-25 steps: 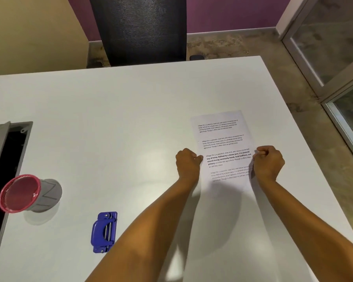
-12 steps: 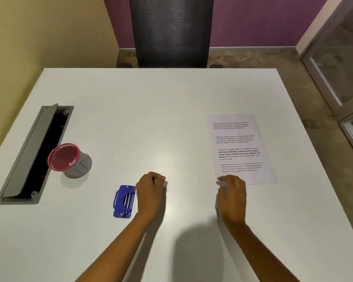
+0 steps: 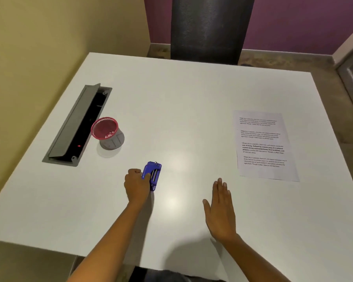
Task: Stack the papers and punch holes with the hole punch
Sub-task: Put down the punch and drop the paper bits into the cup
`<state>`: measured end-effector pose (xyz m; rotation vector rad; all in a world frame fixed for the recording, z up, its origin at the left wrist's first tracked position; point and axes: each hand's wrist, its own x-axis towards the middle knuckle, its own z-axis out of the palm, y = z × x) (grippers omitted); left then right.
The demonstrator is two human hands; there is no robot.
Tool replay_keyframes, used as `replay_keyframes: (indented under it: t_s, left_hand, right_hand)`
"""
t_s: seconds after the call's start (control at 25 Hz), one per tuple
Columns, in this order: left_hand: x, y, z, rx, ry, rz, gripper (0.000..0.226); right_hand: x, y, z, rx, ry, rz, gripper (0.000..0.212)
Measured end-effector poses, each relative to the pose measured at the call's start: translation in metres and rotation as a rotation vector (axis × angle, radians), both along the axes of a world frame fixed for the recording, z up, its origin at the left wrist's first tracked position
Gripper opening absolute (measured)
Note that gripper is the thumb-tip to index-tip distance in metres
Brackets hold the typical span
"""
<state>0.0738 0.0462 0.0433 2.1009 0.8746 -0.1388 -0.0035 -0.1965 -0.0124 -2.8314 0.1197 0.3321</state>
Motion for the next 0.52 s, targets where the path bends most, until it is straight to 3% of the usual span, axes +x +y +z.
replay_keyframes:
  t_s: [0.52]
  left_hand:
    - [-0.009,0.02,0.002,-0.258,-0.038,0.084,0.013]
  right_hand:
    - [-0.01,-0.001,-0.015,-0.046,-0.117,-0.014,0.069]
